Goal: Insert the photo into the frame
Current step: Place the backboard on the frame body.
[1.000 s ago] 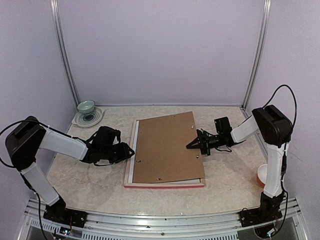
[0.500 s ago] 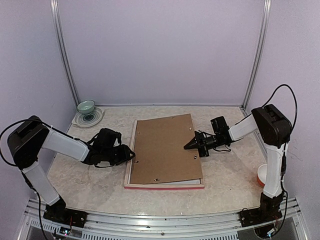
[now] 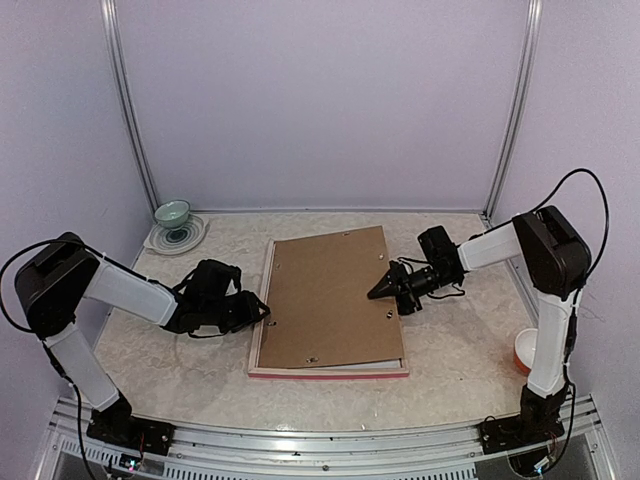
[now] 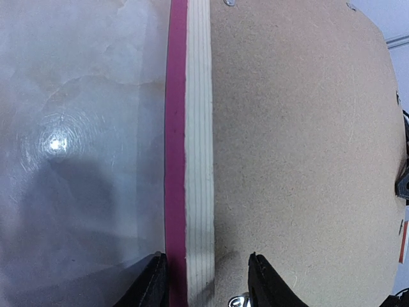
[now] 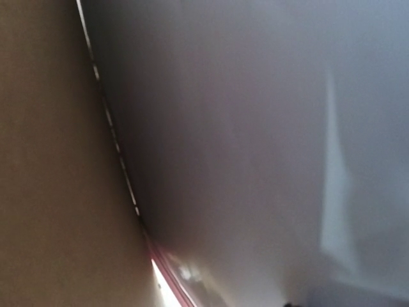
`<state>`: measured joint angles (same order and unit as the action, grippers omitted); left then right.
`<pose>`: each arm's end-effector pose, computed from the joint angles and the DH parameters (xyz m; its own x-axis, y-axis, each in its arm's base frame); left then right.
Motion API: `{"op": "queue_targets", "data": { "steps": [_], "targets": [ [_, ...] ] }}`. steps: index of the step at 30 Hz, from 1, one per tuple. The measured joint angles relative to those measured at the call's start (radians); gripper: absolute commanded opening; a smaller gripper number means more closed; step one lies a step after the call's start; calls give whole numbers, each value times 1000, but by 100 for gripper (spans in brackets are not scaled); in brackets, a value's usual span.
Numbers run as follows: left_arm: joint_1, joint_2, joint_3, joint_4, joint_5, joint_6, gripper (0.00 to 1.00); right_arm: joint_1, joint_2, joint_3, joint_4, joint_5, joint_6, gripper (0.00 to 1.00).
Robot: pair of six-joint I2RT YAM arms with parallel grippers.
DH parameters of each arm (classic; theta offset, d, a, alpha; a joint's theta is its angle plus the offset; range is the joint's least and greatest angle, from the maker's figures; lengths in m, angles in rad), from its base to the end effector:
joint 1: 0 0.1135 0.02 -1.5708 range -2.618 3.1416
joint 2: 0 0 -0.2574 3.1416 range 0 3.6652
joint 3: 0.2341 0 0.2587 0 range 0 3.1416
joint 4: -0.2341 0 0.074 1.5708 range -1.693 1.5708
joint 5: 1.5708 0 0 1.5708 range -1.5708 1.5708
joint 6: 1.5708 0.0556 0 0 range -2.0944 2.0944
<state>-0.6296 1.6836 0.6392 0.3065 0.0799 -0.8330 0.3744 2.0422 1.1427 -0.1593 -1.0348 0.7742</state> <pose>0.2585 -0.1938 0.0948 -0.8354 -0.3040 -0.4580 0.0246 0.8117 -0.5836 0.3460 0.1873 0.0938 -0.9848 -0.0033 0.1737 0.1534 0.4526 0.8784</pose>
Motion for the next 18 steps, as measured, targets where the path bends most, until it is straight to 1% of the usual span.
{"op": "queue_targets", "data": {
  "steps": [11,15,18],
  "targets": [
    [3,0,-14,26,7,-5,43,3,-37,28,-129,72,-60,58],
    [3,-1,-17,31,11,-9,43,5,-38,37,-153,95,-70,64],
    [3,-1,-18,32,11,-10,43,14,-38,58,-175,124,-79,66]
  ]
}}
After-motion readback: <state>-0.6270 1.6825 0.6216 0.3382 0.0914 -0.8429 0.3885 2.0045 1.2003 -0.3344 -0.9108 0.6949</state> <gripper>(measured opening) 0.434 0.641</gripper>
